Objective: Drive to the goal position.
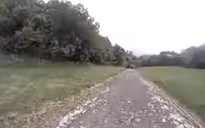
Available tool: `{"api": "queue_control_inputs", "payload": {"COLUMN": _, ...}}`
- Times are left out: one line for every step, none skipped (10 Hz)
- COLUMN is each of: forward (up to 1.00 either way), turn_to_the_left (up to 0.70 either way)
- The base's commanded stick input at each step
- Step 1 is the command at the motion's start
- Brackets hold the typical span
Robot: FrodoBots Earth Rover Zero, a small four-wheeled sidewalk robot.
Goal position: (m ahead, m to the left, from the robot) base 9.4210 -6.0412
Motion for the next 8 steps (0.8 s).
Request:
{"api": "queue_control_inputs", "payload": {"forward": 0.85, "turn_to_the_left": -0.27}}
{"api": "queue_control_inputs", "payload": {"forward": 0.85, "turn_to_the_left": -0.27}}
{"api": "queue_control_inputs", "payload": {"forward": 0.85, "turn_to_the_left": 0.0}}
{"api": "queue_control_inputs", "payload": {"forward": 0.85, "turn_to_the_left": 0.0}}
{"api": "queue_control_inputs", "payload": {"forward": 0.85, "turn_to_the_left": 0.0}}
{"api": "queue_control_inputs", "payload": {"forward": 0.85, "turn_to_the_left": 0.0}}
{"api": "queue_control_inputs", "payload": {"forward": 0.85, "turn_to_the_left": 0.0}}
{"api": "queue_control_inputs", "payload": {"forward": 0.85, "turn_to_the_left": -0.16}}
